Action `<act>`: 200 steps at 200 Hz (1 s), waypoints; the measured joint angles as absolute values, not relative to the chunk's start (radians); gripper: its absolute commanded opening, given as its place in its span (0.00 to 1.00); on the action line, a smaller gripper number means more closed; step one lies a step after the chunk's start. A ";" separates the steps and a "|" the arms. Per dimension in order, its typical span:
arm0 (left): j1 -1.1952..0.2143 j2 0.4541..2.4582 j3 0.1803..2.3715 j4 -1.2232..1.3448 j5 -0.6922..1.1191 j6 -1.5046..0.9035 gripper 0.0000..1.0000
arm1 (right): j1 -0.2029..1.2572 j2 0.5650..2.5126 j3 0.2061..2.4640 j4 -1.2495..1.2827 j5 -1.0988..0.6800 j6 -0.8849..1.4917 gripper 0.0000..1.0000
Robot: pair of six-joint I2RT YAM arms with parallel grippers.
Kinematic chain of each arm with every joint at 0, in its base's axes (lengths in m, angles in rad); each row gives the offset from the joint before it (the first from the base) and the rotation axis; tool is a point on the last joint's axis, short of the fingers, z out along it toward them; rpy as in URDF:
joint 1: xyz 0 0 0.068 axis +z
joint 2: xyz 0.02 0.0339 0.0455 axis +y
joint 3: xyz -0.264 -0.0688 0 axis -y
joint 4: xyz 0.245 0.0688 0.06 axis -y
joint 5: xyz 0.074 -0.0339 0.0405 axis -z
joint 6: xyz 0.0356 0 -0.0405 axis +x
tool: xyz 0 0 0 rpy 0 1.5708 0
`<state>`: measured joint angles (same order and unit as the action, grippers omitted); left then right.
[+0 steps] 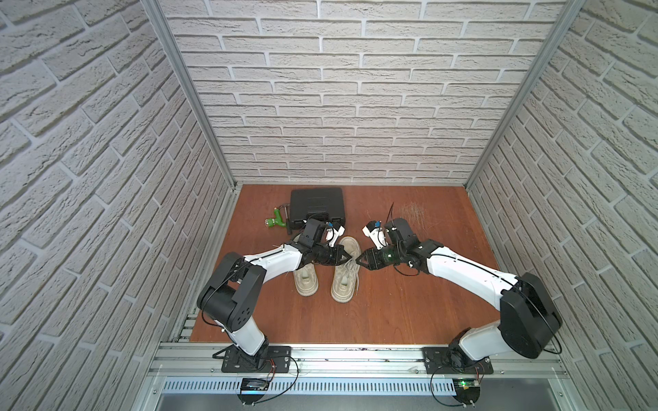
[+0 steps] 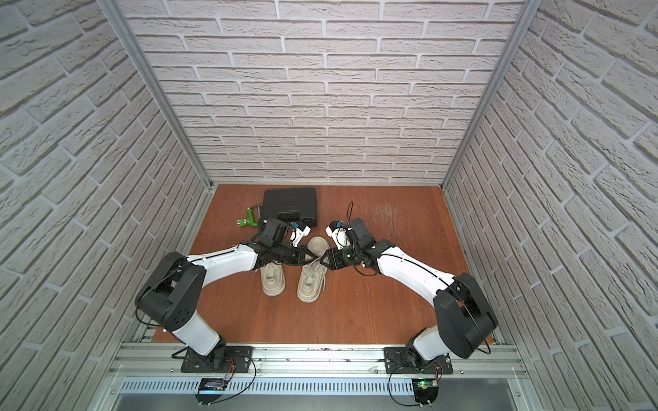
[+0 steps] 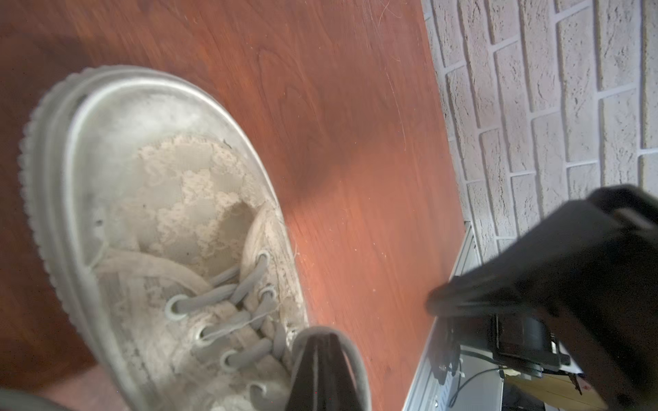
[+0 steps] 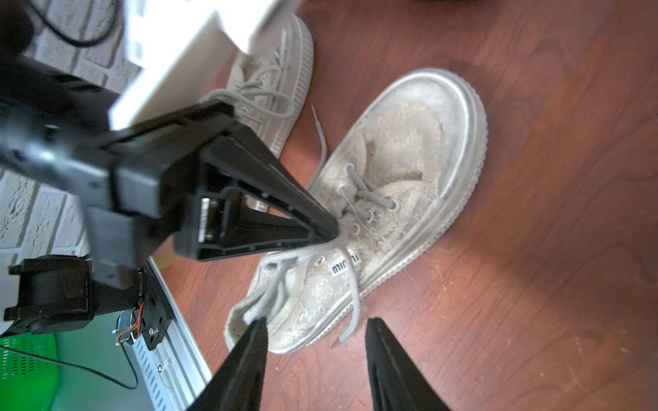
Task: Tie the shoes
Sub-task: Tie the shoelace on the shoe.
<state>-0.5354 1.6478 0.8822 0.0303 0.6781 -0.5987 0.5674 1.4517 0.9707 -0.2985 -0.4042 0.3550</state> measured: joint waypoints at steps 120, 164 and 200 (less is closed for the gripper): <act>-0.535 1.647 0.882 0.030 0.675 -0.600 0.00 | 0.761 1.586 1.033 -0.357 -0.272 0.363 0.52; -0.535 1.645 0.881 0.028 0.665 -0.603 0.00 | 0.770 1.617 1.070 -0.360 -0.235 0.368 0.18; -0.530 1.623 0.875 0.016 0.639 -0.602 0.00 | 0.766 1.617 1.077 -0.403 -0.198 0.355 0.03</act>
